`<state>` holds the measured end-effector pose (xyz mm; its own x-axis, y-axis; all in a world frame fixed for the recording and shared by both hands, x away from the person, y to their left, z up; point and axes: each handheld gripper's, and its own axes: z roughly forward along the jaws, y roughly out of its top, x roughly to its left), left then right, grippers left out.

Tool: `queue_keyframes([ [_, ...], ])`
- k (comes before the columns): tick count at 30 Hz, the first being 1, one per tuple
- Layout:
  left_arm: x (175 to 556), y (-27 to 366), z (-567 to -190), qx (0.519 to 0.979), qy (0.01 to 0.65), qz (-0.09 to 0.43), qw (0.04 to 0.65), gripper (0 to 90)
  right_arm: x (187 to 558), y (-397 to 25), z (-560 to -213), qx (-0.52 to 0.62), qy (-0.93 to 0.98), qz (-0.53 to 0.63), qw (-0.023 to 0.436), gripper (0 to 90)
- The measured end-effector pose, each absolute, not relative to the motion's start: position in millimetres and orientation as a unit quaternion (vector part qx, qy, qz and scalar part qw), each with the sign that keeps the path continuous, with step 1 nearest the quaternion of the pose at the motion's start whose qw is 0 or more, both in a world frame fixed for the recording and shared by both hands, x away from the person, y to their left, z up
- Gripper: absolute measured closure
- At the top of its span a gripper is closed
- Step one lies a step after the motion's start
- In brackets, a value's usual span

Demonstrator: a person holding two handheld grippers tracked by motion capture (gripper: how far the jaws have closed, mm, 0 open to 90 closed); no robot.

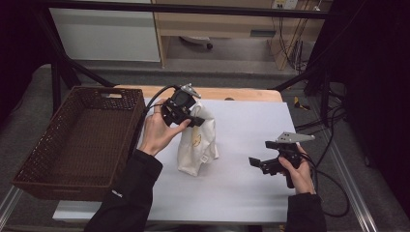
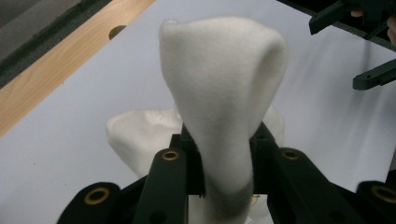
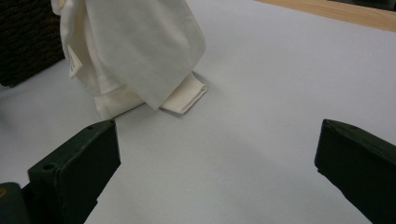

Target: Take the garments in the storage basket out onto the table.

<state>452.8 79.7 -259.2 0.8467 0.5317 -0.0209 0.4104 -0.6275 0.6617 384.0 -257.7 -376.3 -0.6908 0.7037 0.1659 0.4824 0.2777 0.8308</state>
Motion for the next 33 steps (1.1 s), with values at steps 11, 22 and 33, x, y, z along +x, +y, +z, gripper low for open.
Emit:
queue_keyframes([
  [11,452.0,84.3,-293.5,0.900,0.277,0.063,0.331,64.8,384.3,-256.7,-377.1,0.376,0.791,0.468,0.117,0.8],
  [22,443.8,109.8,-293.6,0.890,0.303,0.079,0.330,26.4,385.0,-255.1,-378.4,0.375,0.793,0.465,0.116,0.8],
  [33,421.7,157.4,-282.8,0.864,0.327,0.122,0.362,15.4,385.0,-255.3,-378.2,0.375,0.793,0.465,0.118,0.8],
])
